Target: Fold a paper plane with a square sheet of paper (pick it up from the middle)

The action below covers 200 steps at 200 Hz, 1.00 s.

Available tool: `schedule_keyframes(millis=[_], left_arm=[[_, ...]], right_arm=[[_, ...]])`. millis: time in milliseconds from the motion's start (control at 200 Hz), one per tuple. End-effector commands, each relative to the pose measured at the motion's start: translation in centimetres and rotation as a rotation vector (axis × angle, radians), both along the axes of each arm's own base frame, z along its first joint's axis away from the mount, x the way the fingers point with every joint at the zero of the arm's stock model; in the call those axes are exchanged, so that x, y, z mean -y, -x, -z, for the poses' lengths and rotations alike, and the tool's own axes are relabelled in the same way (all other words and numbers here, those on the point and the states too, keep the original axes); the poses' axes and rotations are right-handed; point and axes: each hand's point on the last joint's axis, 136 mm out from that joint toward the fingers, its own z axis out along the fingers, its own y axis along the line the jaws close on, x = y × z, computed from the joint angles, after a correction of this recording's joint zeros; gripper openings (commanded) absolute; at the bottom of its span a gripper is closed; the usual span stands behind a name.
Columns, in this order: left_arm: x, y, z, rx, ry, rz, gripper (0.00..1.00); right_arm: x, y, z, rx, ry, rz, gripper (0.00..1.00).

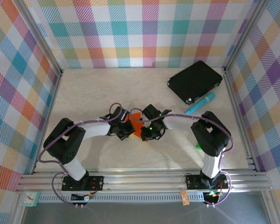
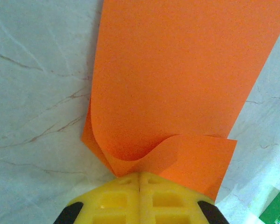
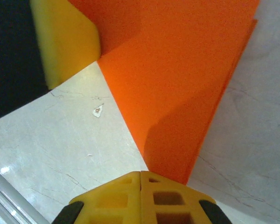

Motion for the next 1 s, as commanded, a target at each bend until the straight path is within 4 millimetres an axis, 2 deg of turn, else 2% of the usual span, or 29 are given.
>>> schedule_keyframes(millis=[0,455,695,785,915,995], left_arm=[[-3.8,3.5,4.4,-0.152,-0.190,-0.007,0.00],[-4.1,3.5,4.5,-0.149,-0.213,0.000,0.00],[-4.5,4.0,4.6,-0.170,-0.230,0.003,0.00],[-4.4,4.0,4.6,-0.169,-0.227,0.003,0.00],[-4.3,3.8,4.5,-0.167,-0.224,0.003,0.00],[-4.3,3.8,4.5,-0.165,-0.223,0.003,0.00]], right_arm=[[0.1,-0.3,0.3,-0.007,0.032,0.023,0.07],[1.5,0.1,1.6,-0.044,0.087,0.045,0.08],[2.2,1.2,1.8,-0.072,0.074,0.028,0.08],[1.3,1.1,0.6,-0.049,0.007,0.004,0.09],[-1.7,0.1,-2.4,-0.021,-0.143,-0.029,0.10],[-2.6,-0.8,-2.8,-0.011,-0.160,-0.023,0.10]])
